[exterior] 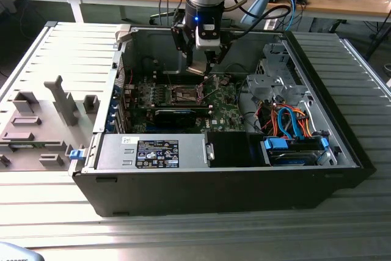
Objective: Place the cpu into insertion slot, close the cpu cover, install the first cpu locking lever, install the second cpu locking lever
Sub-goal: 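Place the cpu into insertion slot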
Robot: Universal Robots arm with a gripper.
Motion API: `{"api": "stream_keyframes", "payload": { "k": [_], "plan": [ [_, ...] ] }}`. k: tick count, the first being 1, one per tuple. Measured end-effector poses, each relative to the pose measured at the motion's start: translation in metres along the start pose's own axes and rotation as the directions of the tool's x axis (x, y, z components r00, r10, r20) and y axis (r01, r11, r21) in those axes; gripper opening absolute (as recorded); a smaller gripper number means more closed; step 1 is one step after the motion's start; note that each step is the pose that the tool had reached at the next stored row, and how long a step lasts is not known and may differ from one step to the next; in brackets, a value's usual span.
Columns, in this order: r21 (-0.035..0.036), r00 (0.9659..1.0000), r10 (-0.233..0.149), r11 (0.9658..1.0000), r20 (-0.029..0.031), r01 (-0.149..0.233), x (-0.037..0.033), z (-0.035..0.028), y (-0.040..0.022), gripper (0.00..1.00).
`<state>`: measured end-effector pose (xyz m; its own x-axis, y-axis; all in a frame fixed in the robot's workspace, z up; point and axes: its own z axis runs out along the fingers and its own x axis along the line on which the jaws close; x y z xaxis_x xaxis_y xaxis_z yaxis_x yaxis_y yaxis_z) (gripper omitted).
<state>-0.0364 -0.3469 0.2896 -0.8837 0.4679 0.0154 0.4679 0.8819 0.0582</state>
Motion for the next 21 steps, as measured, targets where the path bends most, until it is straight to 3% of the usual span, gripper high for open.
{"api": "stream_keyframes", "payload": {
  "k": [21],
  "plan": [
    [-0.0006,0.9994,0.034,0.9994,0.002,-0.034,0.0,0.0,0.0,0.55]
  ]
}}
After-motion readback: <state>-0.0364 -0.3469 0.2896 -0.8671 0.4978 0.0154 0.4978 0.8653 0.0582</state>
